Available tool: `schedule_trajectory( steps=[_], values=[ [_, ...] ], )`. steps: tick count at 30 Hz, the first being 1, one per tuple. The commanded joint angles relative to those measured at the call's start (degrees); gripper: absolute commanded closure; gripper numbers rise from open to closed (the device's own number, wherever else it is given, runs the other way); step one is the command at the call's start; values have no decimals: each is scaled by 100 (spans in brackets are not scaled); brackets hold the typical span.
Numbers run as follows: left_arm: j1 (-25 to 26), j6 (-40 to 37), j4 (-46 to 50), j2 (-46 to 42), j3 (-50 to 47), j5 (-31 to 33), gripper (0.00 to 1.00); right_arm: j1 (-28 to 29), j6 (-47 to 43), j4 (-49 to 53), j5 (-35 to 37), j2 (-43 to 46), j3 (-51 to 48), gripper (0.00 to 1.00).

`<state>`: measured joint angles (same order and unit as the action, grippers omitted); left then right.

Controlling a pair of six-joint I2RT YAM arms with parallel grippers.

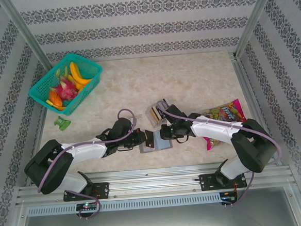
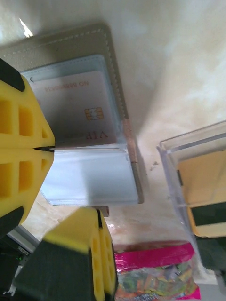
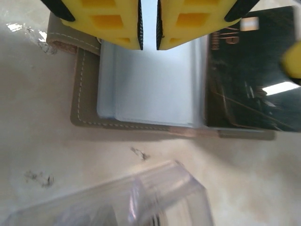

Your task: Put the credit cards into the card holder

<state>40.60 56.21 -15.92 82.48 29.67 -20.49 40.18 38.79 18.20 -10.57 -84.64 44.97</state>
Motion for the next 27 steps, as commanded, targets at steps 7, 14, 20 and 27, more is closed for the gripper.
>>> schedule_trajectory(
  steps=[7, 14, 20, 27],
  values=[
    [265, 469, -1003, 483, -8, 86, 100, -228, -177, 34, -53, -109, -158, 82],
    [362, 445, -555, 550, 43, 438, 100, -204, -249, 46, -38, -583, -173, 83],
    [411, 567, -1019, 830, 43, 387, 100, -171, -180, -113, -116, -715, -295, 84],
    [641, 654, -942, 1019, 340, 418, 100, -170, -134, -151, -103, -677, -366, 85]
  ],
)
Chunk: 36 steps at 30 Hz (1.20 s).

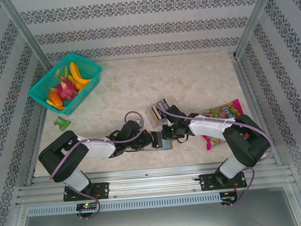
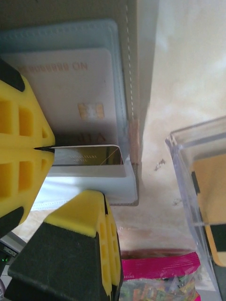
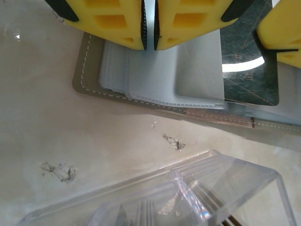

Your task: Put the credit cards into the card holder

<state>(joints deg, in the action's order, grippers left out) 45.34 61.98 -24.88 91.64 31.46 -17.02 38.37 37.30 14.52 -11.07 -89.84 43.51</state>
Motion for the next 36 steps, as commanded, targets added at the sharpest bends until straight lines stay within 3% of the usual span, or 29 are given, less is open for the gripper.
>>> schedule_trajectory(
  steps=[1, 8, 17, 30, 36],
  values=[
    [185, 69, -37, 137, 209, 62, 99, 3, 23, 200, -57, -129, -211, 84],
    [264, 131, 218, 268, 381, 96, 95, -62, 82, 274, -42, 313, -176, 84],
    [265, -45, 1072, -180, 418, 351, 82, -246, 14, 646, 224, 898, -314, 82],
    [291, -196, 1228, 119, 725, 109, 85, -269, 76, 340, -128, 541, -444, 82],
    [368, -210, 1619, 278, 910, 338, 80, -273, 50, 347, -159, 466, -413, 82]
  ],
)
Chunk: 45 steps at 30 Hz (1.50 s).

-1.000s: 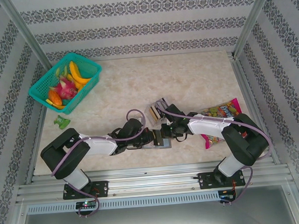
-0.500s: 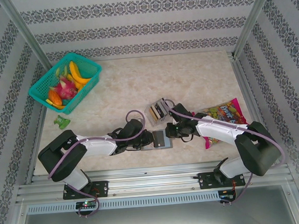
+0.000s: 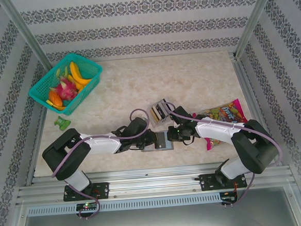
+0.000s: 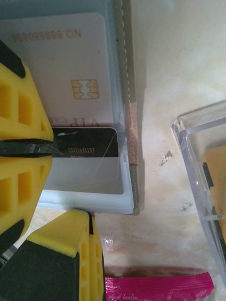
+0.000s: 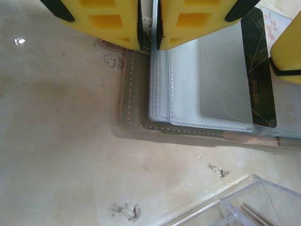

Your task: Put the credit cards into the card holder

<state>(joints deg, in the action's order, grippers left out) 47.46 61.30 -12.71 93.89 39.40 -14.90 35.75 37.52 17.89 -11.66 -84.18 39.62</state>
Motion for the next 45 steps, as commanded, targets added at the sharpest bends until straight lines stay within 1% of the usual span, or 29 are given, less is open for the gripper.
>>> schedule_trajectory(
  steps=[1, 6, 9, 17, 25, 28, 30, 35, 41, 45],
  values=[
    [167, -162, 482, 38, 136, 157, 79, -6, 28, 11, -100, -104, -24, 82],
    [195, -202, 829, -139, 181, 419, 73, -6, 37, 3, -74, -122, -33, 82],
    [198, -237, 939, -186, 191, 494, 72, -5, 50, -34, -75, -133, -50, 82],
    [223, -320, 973, -162, 299, 460, 71, 11, 36, -62, -126, -181, -50, 82],
    [237, -272, 372, 448, 592, -65, 72, 70, 89, -155, -145, -265, -90, 83],
    [246, -273, 217, 573, 701, -178, 72, 103, 128, -189, -160, -291, -94, 82],
    [246, -310, 281, 572, 762, -170, 72, 108, 135, -193, -144, -288, -86, 82],
    [246, -367, 418, 419, 728, -73, 72, 104, 123, -40, 20, -194, -46, 83],
    [246, -387, 643, -51, 513, 225, 71, -32, 151, 199, 274, 448, -34, 81],
    [237, -411, 774, -384, 388, 447, 70, -136, 168, 180, 112, 782, -81, 79]
  ],
)
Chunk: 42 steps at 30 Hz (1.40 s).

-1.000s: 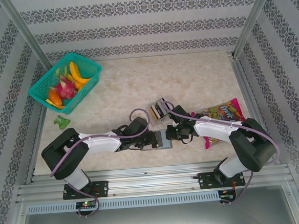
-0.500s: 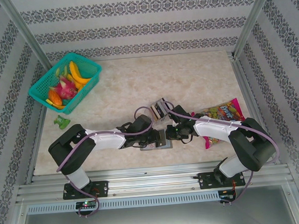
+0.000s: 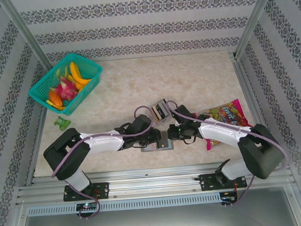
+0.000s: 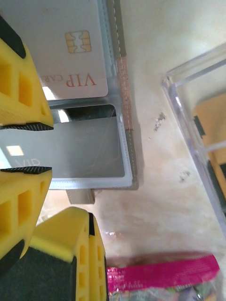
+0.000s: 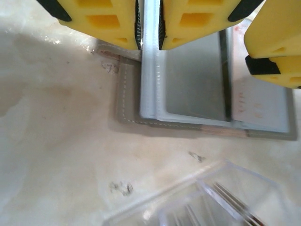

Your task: Put the credit cards into the card holder

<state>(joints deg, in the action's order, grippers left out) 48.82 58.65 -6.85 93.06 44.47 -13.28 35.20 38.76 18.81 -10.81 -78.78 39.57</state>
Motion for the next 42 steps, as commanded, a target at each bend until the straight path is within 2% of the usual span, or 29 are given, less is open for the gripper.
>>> schedule_trajectory(
  steps=[1, 6, 13, 22, 32, 37, 42],
  values=[
    [101, -165, 277, -377, -125, 353, 70, -83, 52, 17, -107, 274, -90, 78],
    [-14, -168, 1019, -705, -148, 825, 67, -65, 341, -502, -667, 122, -210, 75],
    [-350, -190, 1640, -851, -243, 899, 62, -41, 422, -690, -750, -383, -231, 74],
    [-505, -194, 1547, -505, -373, 577, 62, 83, 473, -920, -861, -710, -200, 74],
    [-505, -237, 1301, -122, -272, 243, 72, 94, 578, -1192, -1217, -634, -145, 75],
    [-505, -228, 1407, -185, -295, 308, 73, 27, 509, -618, -322, -17, -239, 73],
    [-505, -192, 1362, -244, -379, 361, 75, -9, 354, -439, -477, -181, -202, 72]
  ],
)
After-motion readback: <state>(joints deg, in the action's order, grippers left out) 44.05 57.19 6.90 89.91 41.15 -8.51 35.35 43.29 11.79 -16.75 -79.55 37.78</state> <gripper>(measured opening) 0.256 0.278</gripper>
